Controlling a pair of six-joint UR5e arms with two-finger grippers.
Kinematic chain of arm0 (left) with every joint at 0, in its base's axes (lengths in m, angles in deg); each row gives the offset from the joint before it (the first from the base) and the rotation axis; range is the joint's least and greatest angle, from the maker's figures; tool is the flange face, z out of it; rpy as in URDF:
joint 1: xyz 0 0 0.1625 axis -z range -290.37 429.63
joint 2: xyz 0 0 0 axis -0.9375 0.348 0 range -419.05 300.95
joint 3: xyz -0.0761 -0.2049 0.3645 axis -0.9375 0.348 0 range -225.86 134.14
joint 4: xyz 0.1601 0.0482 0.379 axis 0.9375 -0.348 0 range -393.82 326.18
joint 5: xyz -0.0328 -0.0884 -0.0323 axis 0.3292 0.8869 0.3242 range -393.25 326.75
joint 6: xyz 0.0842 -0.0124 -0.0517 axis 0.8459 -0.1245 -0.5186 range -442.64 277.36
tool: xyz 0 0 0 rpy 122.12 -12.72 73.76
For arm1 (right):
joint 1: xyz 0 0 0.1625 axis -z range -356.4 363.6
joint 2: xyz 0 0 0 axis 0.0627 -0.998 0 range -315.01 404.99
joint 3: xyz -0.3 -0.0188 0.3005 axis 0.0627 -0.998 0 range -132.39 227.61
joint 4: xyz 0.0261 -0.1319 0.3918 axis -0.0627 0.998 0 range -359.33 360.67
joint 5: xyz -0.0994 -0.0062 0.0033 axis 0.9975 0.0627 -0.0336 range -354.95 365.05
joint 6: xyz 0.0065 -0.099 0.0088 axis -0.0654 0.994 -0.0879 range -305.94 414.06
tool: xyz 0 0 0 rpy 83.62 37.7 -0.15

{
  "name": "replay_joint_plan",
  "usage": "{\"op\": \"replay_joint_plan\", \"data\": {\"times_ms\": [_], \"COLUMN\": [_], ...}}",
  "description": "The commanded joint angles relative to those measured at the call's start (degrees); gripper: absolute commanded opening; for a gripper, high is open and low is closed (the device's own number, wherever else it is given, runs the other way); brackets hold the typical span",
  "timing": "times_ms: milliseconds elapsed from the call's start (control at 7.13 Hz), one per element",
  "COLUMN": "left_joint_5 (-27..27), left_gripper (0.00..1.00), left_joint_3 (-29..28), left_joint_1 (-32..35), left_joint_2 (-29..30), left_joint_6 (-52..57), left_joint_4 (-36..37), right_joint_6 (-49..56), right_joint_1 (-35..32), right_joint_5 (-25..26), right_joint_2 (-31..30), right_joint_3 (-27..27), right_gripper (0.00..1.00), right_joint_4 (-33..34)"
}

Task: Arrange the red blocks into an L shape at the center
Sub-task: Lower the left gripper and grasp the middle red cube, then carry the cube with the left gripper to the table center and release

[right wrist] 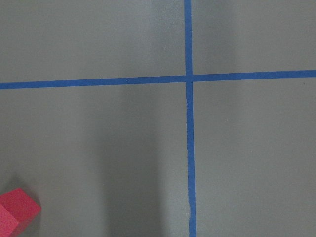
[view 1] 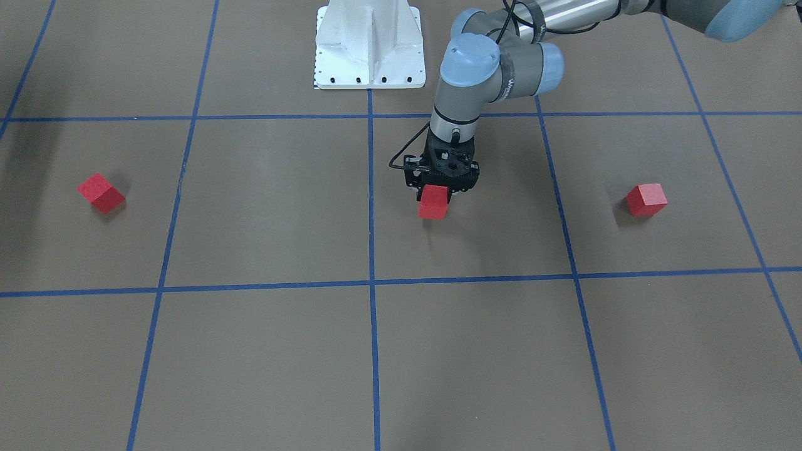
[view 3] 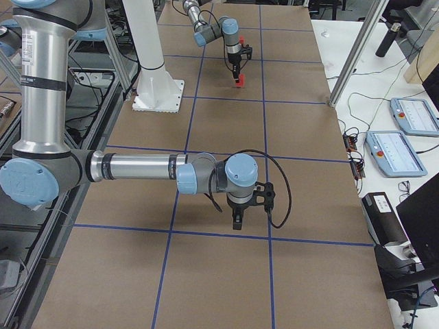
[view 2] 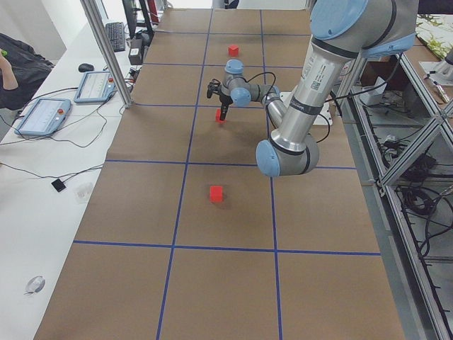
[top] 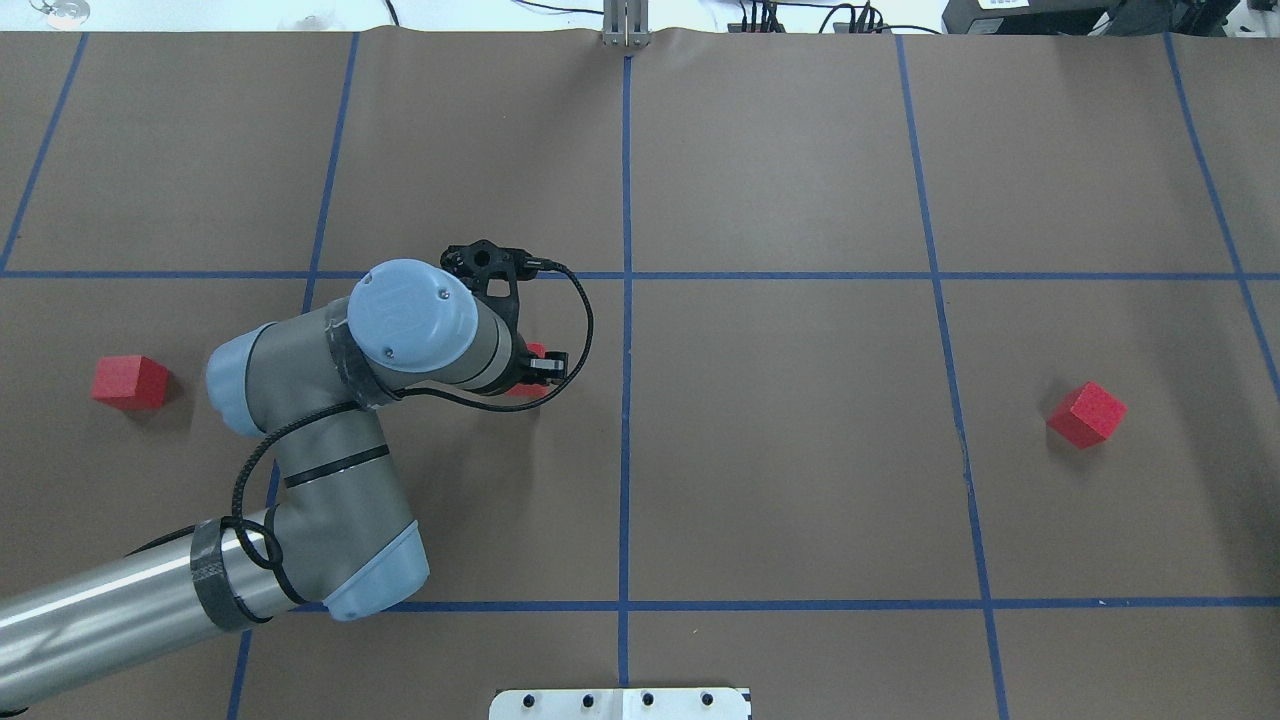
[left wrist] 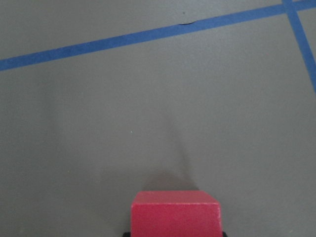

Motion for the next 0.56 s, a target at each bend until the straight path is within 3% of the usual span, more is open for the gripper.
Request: {"op": "replay_joint_plan", "data": {"times_ms": [0,280,421], "left_joint_5": [-0.1,-0.1,-0.1], "left_gripper": [0.00,0.00,0.00], "left_joint_3": [-8.7,-20.0,-21.2], "left_joint_1": [1.1,1.8,2.9], "left_joint_2": [10.6,19.6,20.1], "left_joint_6": [-3.6,-4.2,-3.9], "left_joint_4": [3.2,2.5,2.4], "right_joint_6": [0.0,0.0,0.0], "right_joint_1": [0.0,0.0,0.0], "right_joint_5": [0.0,0.1,0.2], "right_joint_2": [0.1,0.1,0.2], "right_joint_3": [0.1,0.1,0.0], "right_gripper": [0.99,0.99,0.99], "right_joint_4": [0.0,0.0,0.0]}}
